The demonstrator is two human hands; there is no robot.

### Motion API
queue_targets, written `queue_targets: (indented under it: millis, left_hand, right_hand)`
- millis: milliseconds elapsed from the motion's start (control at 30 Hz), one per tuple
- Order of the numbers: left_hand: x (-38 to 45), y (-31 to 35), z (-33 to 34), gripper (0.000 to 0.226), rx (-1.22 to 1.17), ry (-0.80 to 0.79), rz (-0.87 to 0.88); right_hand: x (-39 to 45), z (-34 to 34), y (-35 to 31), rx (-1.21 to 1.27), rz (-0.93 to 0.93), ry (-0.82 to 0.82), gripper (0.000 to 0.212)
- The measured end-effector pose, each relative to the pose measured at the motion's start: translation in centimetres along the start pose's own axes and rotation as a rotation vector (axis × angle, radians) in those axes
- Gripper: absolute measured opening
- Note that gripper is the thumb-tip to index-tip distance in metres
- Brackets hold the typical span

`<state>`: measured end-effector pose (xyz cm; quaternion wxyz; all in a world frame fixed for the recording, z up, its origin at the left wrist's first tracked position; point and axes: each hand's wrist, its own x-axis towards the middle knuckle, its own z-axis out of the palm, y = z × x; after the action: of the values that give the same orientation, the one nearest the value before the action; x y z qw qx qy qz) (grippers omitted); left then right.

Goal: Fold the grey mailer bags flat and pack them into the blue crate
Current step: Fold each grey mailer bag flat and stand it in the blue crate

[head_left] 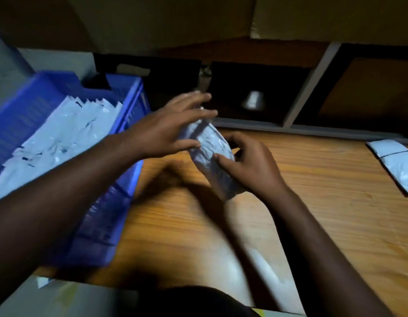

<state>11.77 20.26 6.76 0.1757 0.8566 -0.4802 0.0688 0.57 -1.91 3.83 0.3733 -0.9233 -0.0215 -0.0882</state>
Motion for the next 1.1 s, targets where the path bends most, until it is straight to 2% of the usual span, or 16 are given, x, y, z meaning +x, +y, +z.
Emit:
queue_targets:
  millis: [167, 267, 333, 400, 467, 533, 567, 667, 767, 867, 933, 1100]
  left_hand:
    - [-7.4, -6.0, -7.8, 0.075, 0.021, 0.234, -0.007]
    - [-12.9, -9.2, -10.2, 0.057, -0.01, 0.335, -0.086]
    - [-16.1, -11.4, -10.7, 0.039, -0.045, 0.341, -0.152]
    - [-18.5, -13.5, -10.6, 0.025, -0.078, 0.22, -0.177]
    - [-20.3, -14.8, -10.1, 0.023, -0.115, -0.033, -0.153]
    - [-21.8, -15.1, -9.1, 0.028, -0.127, -0.27, -0.05]
    - [-22.5, -14.9, -8.3, 0.029, -0.104, -0.336, 0.038]
    - [-24.0, -14.1, -5.3, 0.034, 0.018, -0.403, 0.332]
    - [-24.6, -13.8, -2.8, 0.042, 0.151, -0.492, 0.472]
    - [-25.1, -14.6, -2.0, 0.049, 0.16, -0.542, 0.473]
    - [-25.3, -15.4, -2.1, 0.045, 0.133, -0.542, 0.469]
    - [-26.0, -16.4, -2.6, 0.039, 0.062, -0.672, 0.347]
  right_hand:
    - [1.4, 5.6, -11.6, 0.077, 0.03, 0.22, 0.032]
    - [1.2, 8.5, -16.6, 0.093, 0.043, 0.248, 0.034]
    - [0.8, 10.1, -19.1, 0.111, 0.074, 0.247, 0.038]
    - [0.2, 11.6, -21.2, 0.105, 0.095, 0.241, 0.043]
    - [-0.5, 12.7, -23.0, 0.053, 0.103, 0.218, 0.05]
    - [-1.2, 13.6, -24.4, -0.028, 0.119, 0.193, 0.059]
    - [-1.7, 14.1, -25.1, -0.078, 0.123, 0.179, 0.06]
    - [-2.8, 16.1, -27.1, -0.294, 0.063, 0.144, 0.04]
    - [-3.0, 18.2, -28.3, -0.435, 0.076, 0.045, 0.031]
    - [-3.3, 19.7, -29.3, -0.488, 0.093, -0.053, 0.03]
    - [-3.3, 20.7, -29.7, -0.532, 0.116, -0.137, 0.028]
    - [-2.8, 23.7, -30.1, -0.611, 0.185, -0.311, 0.021]
